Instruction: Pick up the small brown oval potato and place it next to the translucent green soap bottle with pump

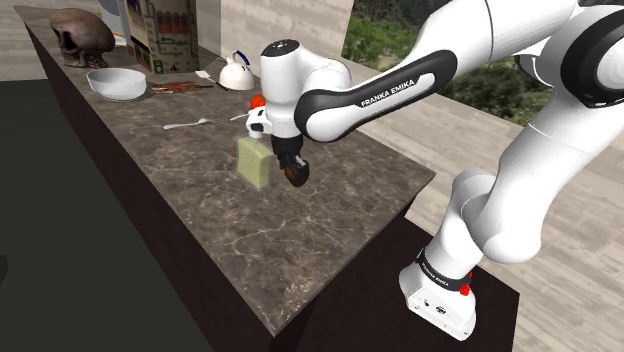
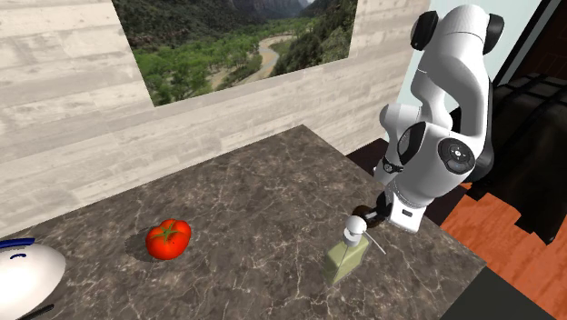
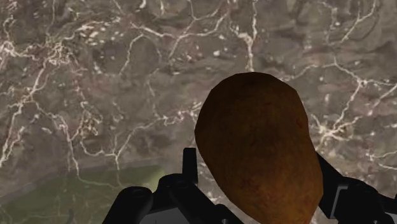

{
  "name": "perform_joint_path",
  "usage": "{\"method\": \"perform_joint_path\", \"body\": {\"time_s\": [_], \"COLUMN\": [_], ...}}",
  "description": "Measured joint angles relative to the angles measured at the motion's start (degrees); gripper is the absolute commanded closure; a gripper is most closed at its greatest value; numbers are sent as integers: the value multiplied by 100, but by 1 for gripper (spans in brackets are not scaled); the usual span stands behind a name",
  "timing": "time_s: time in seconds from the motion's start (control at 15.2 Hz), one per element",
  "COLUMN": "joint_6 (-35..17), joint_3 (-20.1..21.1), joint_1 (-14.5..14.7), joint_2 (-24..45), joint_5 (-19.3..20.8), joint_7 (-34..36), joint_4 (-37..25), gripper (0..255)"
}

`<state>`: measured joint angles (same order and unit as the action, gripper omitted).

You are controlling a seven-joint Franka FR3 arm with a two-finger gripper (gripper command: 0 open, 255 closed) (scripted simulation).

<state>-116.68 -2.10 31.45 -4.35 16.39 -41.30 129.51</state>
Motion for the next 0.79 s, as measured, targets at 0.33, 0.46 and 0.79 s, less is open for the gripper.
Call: {"method": "perform_joint_path", "body": {"time_s": [0.33,0.46,0.79], "joint_6": [-343,-385,-588], "joint_3": [-1,-5,-27], "joint_1": [-7,-12,-27], "joint_2": [-49,-25,-110], "joint_5": [63,71,110], "joint_7": [125,131,166], "joint_4": [159,123,285], "gripper": [255,255,255]}}
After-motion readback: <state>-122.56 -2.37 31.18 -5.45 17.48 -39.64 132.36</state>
